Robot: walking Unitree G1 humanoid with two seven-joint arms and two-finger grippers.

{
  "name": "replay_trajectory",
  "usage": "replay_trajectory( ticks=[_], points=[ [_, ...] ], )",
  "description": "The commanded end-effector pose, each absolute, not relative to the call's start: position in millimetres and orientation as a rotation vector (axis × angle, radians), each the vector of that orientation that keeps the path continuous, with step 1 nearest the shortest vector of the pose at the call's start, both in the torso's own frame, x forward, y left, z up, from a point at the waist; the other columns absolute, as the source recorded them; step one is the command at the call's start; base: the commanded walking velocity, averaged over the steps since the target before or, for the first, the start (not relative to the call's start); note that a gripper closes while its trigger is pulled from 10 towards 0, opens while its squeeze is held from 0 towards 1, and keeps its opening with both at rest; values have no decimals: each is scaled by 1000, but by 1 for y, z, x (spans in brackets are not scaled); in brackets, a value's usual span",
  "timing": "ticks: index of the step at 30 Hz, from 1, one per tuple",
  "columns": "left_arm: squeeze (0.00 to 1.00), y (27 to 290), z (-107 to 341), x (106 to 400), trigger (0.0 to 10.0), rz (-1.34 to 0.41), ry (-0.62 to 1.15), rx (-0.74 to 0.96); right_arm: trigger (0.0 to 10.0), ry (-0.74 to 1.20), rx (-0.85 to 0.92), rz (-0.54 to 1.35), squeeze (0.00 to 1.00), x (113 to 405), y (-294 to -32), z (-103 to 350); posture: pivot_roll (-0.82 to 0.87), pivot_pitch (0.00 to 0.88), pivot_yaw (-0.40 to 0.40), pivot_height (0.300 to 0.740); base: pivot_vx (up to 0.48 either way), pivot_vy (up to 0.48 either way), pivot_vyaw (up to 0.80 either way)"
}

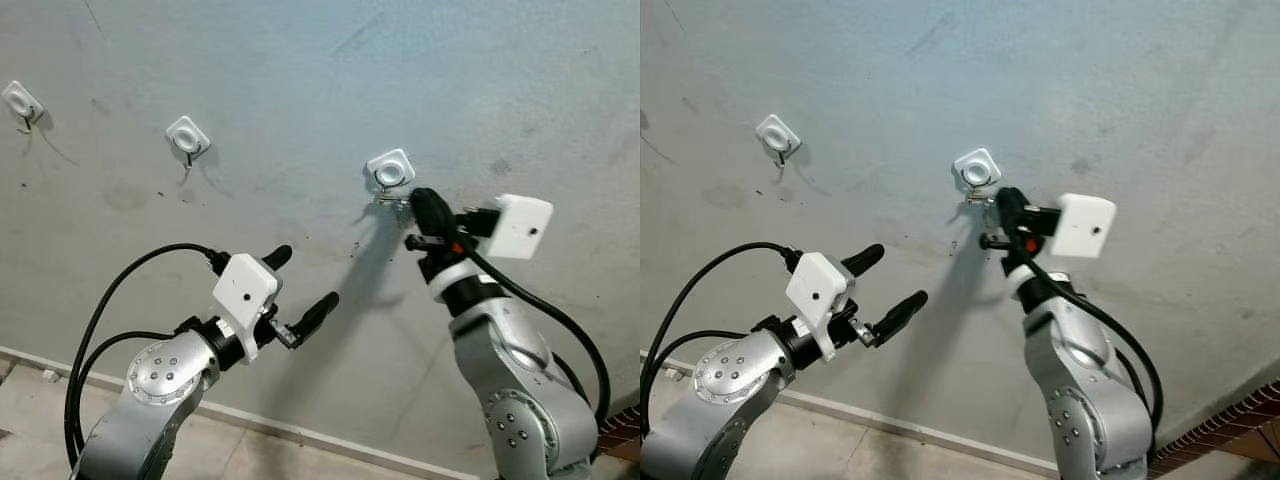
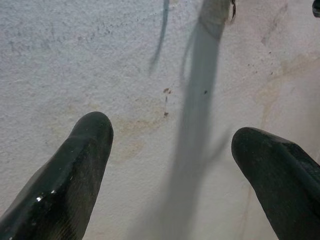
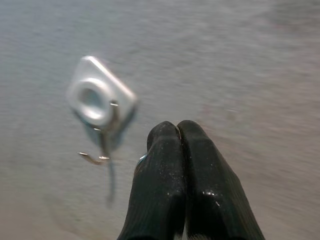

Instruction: Hang keys on a hook

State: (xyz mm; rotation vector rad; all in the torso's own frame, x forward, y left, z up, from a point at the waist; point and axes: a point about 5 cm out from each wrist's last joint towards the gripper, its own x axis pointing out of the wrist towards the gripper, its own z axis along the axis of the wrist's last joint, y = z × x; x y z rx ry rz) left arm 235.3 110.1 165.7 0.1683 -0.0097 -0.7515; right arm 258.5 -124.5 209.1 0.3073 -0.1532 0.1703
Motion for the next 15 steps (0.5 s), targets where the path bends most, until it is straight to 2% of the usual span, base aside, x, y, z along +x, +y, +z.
replay_trajectory(
  ticks=[1,15],
  points=[
    [0,108,164,236,10000,-764,-4,176,10000,-169,297,137,0,257,-131,211,231,0,-54,740,0,0,0],
    [0,109,164,236,10000,-760,-4,177,10000,-153,306,177,0,255,-127,208,232,0,-56,740,0,0,0]
  ],
)
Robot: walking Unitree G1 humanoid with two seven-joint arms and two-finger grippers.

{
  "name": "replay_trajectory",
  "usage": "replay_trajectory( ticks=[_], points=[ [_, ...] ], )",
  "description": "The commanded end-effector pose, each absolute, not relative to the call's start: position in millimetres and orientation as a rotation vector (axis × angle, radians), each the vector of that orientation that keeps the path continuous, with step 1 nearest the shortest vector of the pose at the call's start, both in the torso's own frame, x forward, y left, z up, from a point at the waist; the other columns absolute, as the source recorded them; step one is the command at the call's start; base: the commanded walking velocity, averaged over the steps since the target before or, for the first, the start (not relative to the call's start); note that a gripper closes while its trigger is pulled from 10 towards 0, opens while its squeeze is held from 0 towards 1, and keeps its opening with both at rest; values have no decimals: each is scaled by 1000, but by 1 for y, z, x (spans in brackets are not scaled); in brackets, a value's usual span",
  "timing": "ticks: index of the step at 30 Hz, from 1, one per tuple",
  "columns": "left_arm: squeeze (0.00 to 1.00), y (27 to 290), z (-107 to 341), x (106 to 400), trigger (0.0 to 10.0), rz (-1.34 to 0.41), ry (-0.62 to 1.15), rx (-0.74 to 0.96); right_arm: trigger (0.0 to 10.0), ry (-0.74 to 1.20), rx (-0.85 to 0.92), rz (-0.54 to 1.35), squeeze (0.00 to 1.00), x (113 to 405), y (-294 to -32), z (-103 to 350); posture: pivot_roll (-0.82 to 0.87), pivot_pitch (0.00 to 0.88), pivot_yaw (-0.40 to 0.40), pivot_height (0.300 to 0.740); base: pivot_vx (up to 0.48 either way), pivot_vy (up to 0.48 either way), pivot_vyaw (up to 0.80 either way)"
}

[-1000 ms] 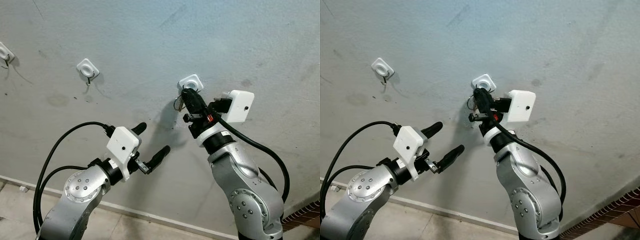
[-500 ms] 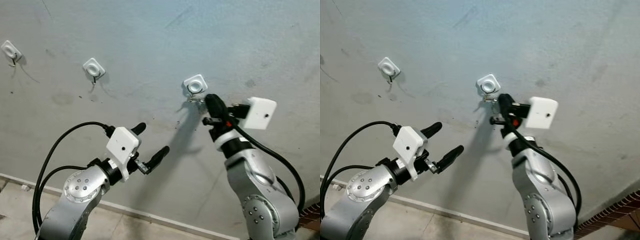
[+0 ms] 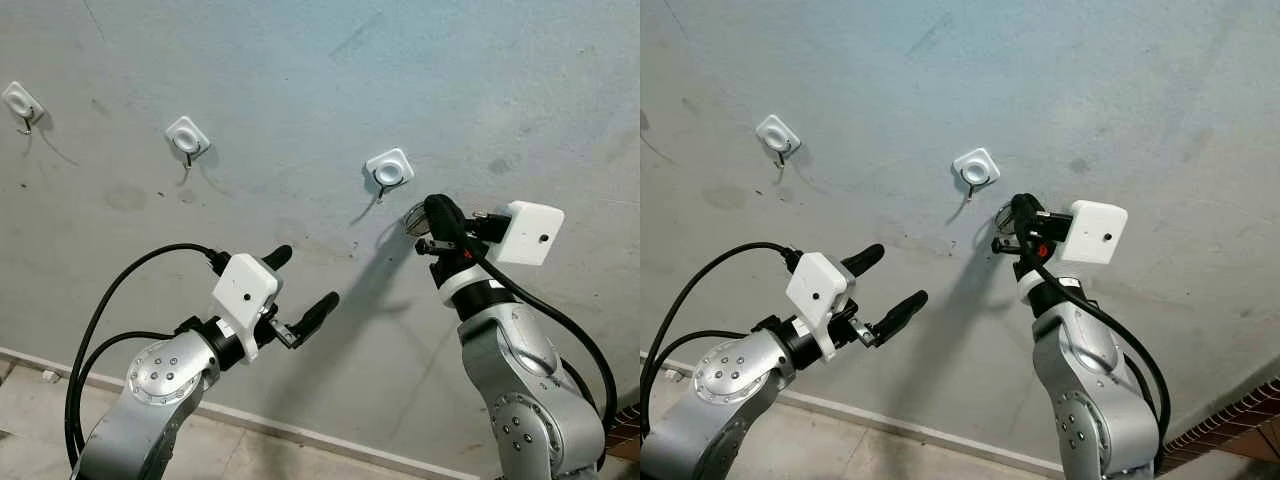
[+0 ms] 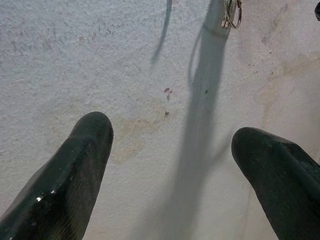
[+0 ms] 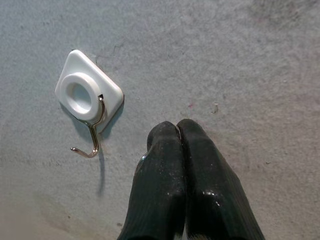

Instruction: Hang keys on a hook

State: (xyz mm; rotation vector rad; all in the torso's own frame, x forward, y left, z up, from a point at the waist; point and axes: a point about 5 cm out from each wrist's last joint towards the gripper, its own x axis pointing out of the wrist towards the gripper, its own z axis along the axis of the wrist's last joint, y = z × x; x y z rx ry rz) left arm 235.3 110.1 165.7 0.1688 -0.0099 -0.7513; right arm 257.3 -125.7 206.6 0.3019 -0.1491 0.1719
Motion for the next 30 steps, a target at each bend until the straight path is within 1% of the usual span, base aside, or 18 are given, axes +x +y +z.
replay_trajectory(
  ticks=[1,3,5,9,13,16,20,21,24,25,30],
  points=[
    [0,110,164,236,10000,-752,-6,177,10000,-150,309,189,0,254,-126,207,232,0,-56,740,0,0,0],
    [0,111,164,237,10000,-736,-10,180,10000,-146,308,197,0,252,-126,206,232,0,-56,740,0,0,0],
    [0,113,164,242,10000,-684,-13,207,10000,-120,300,159,0,252,-132,200,223,0,-56,740,0,0,0],
    [0,115,163,248,10000,-625,-22,198,10000,-124,274,140,0,251,-137,199,213,0,-58,740,0,0,0],
    [0,114,162,249,10000,-607,-10,177,10000,-113,273,130,0,250,-139,199,207,0,-58,740,0,0,0],
    [0,113,160,252,10000,-583,-3,175,10000,-108,267,124,0,250,-142,198,197,0,-59,740,0,0,-775],
    [0,113,151,256,10000,-525,94,168,10000,-91,260,121,0,249,-144,196,184,0,-66,740,0,0,-781],
    [0,113,151,256,10000,-525,94,168,10000,-91,260,121,0,249,-144,196,184,0,-66,740,0,0,-781],
    [0,116,153,260,10000,-533,87,96,10000,-88,253,125,0,247,-143,195,180,0,-68,740,0,0,-773],
    [0,118,153,261,10000,-508,88,89,10000,-86,262,124,0,247,-143,194,178,0,-71,740,0,0,-500],
    [0,118,153,259,10000,-493,110,53,10000,-80,260,130,0,246,-141,193,181,0,-76,740,0,0,0]
  ],
)
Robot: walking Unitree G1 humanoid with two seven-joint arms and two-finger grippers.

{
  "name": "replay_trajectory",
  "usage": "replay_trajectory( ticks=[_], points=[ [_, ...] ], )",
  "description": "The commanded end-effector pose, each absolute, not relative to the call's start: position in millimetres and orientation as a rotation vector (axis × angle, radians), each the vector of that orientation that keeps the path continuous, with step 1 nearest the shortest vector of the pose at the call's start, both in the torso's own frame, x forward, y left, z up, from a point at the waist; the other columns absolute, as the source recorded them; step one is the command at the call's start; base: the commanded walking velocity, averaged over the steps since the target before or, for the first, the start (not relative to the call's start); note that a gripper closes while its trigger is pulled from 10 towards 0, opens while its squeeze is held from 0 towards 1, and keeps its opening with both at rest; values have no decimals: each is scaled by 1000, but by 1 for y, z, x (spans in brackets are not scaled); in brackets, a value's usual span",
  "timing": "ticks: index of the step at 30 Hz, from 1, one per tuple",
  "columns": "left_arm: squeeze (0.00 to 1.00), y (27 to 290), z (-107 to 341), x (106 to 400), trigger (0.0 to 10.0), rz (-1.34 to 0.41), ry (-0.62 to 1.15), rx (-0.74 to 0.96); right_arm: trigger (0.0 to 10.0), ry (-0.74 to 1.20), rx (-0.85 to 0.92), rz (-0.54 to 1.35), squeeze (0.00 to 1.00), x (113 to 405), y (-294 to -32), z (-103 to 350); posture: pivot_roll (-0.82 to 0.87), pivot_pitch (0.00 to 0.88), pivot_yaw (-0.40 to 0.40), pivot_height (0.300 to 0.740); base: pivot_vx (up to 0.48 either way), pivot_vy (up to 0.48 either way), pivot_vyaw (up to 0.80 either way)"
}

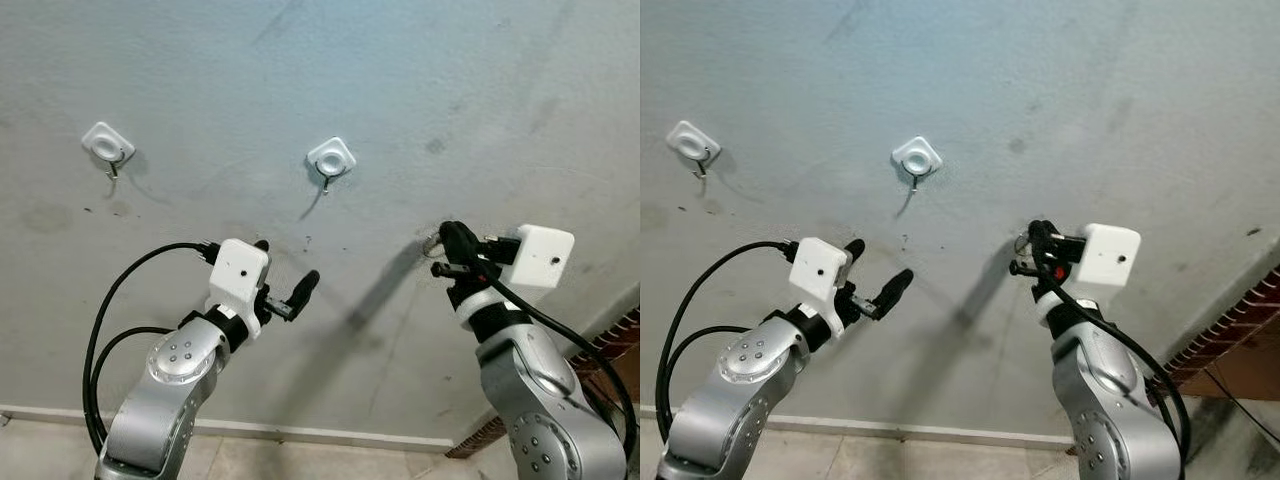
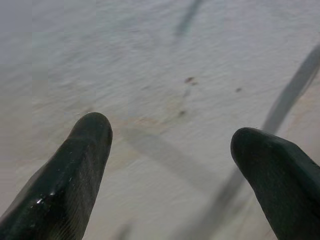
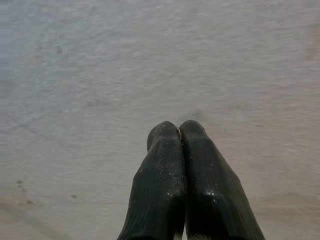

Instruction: Hang keys on a hook

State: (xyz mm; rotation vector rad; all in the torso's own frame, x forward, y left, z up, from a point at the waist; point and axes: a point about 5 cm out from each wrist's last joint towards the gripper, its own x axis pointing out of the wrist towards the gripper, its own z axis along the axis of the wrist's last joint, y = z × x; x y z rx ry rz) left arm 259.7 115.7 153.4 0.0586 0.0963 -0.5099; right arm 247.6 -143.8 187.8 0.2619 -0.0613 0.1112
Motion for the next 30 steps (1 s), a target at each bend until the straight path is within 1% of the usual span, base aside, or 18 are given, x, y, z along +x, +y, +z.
replay_trajectory(
  ticks=[1,5,8,30],
  points=[
    [0,118,153,259,10000,-493,112,51,10000,-78,261,131,0,246,-141,193,182,0,-77,740,0,0,0],
    [0,119,153,257,10000,-490,117,53,10000,-68,263,139,0,246,-139,191,188,0,-79,740,0,0,0],
    [0,120,154,256,10000,-491,120,54,10000,-61,268,140,0,247,-138,190,194,0,-80,740,0,314,0],
    [0,123,158,256,10000,-509,132,70,10000,-62,284,126,0,254,-134,188,217,0,-67,740,0,443,0]
  ],
)
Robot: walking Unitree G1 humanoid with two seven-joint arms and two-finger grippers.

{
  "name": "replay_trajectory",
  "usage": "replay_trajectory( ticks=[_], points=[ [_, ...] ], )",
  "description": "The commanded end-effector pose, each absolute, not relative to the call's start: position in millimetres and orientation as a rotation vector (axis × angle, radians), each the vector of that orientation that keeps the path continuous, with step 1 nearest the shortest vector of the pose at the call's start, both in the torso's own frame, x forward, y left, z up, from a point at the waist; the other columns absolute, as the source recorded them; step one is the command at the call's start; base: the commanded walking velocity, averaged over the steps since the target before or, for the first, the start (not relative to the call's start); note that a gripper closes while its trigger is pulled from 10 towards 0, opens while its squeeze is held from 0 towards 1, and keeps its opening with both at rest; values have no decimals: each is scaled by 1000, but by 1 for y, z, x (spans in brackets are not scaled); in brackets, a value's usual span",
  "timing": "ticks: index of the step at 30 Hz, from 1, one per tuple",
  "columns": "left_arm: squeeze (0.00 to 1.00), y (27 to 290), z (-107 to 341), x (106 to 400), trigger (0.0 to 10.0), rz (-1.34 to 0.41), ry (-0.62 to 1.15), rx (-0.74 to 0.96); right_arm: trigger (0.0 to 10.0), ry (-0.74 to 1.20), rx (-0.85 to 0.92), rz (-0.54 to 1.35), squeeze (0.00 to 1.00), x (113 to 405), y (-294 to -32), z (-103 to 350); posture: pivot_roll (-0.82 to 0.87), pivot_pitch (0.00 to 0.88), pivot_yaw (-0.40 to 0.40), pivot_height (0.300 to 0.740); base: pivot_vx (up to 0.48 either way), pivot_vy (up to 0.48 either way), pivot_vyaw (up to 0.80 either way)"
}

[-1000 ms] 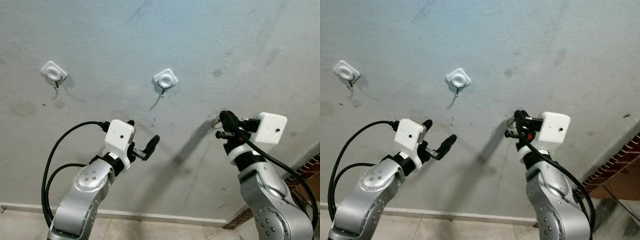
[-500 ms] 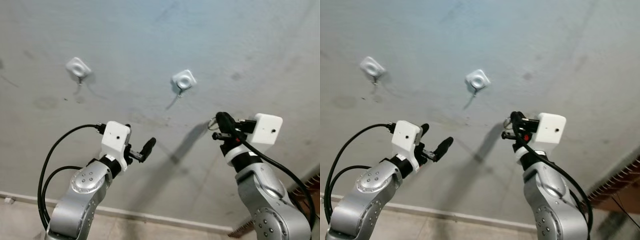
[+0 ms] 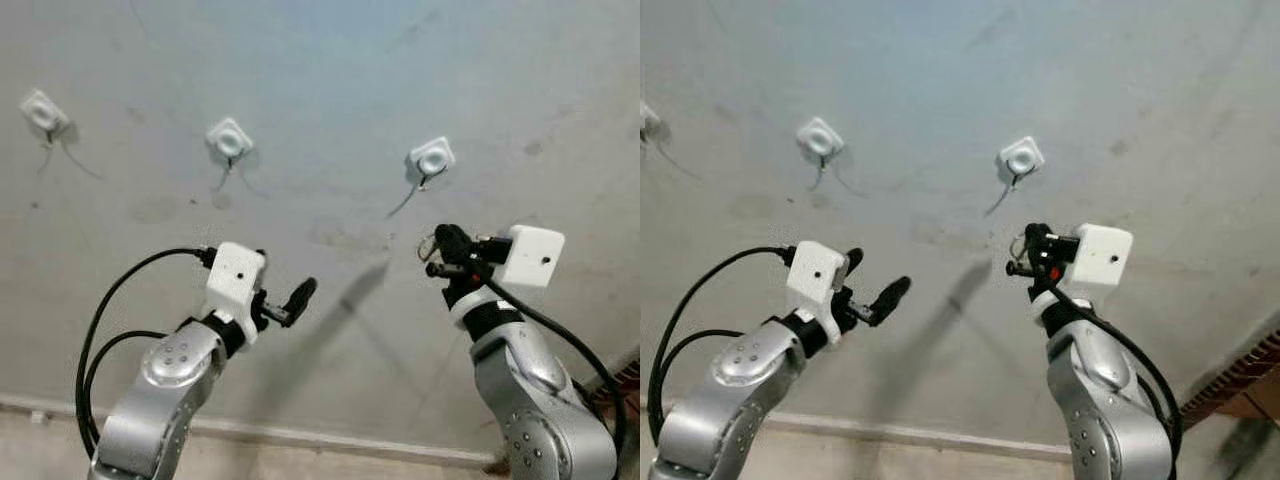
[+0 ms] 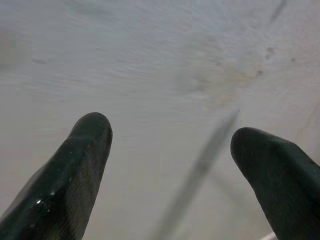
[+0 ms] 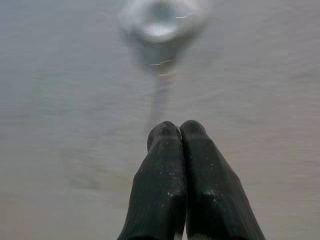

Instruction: Hang keys on a hook

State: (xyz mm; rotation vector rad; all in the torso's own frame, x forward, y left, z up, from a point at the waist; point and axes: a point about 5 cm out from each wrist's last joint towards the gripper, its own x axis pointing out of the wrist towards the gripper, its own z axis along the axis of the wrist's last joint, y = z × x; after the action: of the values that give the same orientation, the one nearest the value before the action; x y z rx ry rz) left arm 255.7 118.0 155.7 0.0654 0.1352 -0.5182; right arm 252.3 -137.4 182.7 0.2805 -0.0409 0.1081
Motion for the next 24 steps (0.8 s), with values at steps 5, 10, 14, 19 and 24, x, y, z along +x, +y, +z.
replay_trajectory(
  ticks=[5,10,14,19,24],
  points=[
    [0,119,159,256,10000,-526,121,87,10000,-84,266,115,0,259,-135,193,220,0,-68,740,0,0,0],
    [0,117,158,254,10000,-543,118,90,10000,-133,213,87,0,266,-138,201,222,0,-60,740,0,0,0],
    [0,114,158,255,10000,-558,114,92,10000,-179,188,35,0,276,-144,209,223,0,-51,740,0,0,0],
    [0,110,160,257,10000,-573,104,81,10000,-225,169,14,0,282,-146,217,219,0,-41,740,0,0,0],
    [0,102,162,253,10000,-627,93,71,10000,-252,160,-3,0,283,-150,222,216,0,-37,740,0,0,0]
  ],
)
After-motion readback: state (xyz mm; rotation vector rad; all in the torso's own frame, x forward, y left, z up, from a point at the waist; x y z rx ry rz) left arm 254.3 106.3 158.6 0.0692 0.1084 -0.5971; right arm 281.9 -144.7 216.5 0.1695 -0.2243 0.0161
